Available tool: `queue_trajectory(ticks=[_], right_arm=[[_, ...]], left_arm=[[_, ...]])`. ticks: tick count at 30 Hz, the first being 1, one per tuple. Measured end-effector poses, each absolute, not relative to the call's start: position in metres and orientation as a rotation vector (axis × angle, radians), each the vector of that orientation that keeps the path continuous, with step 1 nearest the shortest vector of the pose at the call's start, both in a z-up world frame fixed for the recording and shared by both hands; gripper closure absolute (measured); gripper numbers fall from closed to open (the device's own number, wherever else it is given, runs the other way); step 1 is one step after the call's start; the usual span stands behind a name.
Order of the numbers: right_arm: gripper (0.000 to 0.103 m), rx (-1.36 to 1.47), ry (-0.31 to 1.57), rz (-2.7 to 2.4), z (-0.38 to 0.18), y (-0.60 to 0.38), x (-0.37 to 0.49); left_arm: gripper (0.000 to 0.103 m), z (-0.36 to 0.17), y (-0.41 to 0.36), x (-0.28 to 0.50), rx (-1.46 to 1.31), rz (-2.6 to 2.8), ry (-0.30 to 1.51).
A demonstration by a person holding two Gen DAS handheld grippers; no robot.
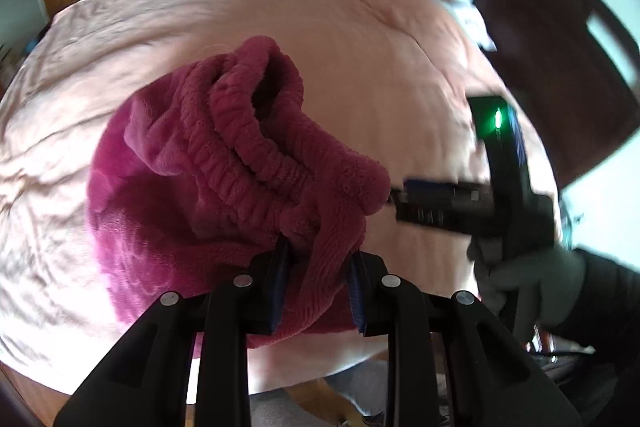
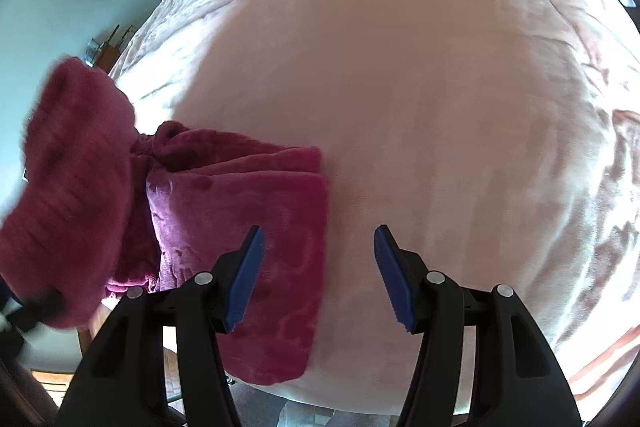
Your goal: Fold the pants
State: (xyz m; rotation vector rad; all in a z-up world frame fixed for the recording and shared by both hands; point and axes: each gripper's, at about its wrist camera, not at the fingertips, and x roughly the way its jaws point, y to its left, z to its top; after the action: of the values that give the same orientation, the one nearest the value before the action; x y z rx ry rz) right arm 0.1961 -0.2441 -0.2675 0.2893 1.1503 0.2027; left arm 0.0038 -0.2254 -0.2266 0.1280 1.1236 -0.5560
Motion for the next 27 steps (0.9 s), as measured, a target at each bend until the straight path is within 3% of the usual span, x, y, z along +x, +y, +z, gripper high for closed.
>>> queue_trajectory(ticks=[14,21,27], right_arm=[[0.044,0.534,1.117,0.325,-0.249,-0.283,0.214],[0.044,0.604,1.253,0.446,-0.27,-0.249,0.24],[0.044,0.555,1.243,0.477,-0.262,-0.229,0.256]], left_arm=[[0.077,-0.328,-0.312,-0.027,0.475,-0.623,1.155],[0.076,-0.352,-0.325,-0.035,0.549,-0.612,1.146],[0.071,-0.359,-0.328,-0.04,0.543,-0.613,1.142]])
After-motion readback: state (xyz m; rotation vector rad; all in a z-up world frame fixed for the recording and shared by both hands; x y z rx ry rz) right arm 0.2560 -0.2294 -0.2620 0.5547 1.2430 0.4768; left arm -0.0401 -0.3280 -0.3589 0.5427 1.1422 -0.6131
